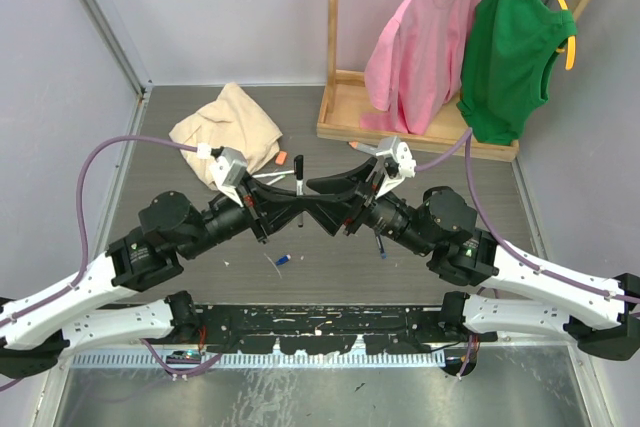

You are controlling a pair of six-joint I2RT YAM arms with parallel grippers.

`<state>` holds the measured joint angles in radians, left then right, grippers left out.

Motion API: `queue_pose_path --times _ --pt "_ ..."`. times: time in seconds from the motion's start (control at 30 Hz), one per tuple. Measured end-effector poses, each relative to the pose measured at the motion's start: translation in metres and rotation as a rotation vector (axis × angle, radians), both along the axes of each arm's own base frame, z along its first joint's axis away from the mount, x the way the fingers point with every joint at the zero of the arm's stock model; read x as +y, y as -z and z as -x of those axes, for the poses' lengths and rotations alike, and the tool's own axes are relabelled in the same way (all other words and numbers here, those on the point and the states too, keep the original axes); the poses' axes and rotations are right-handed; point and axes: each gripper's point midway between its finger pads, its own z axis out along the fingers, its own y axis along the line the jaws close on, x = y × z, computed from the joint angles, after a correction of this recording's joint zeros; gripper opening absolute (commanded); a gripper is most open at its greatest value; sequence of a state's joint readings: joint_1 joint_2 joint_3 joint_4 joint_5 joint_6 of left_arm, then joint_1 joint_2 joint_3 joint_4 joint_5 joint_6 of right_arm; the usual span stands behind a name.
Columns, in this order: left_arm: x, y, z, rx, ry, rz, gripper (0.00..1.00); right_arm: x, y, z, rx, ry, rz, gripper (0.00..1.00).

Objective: Insert the pens into the pen caps
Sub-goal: Place the pen at the center of the board.

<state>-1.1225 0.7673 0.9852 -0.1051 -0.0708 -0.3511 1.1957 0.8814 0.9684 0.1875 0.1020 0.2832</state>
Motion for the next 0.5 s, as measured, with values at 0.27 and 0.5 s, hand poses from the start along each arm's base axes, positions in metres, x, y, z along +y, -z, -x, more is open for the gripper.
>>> queue_pose_path --times 0.27,0.5 --pt "-0.0058 -0.0023 0.0062 -0.005 0.046 -0.002 0.0 -0.0004 0.0 -0.0008 0.001 0.005 0.0 0.45" --pt "-0.0076 -0.0024 0.0107 -0.008 0.073 -0.003 0.0 -0.0014 0.0004 -0.0039 0.006 0.023 -0.001 0.36"
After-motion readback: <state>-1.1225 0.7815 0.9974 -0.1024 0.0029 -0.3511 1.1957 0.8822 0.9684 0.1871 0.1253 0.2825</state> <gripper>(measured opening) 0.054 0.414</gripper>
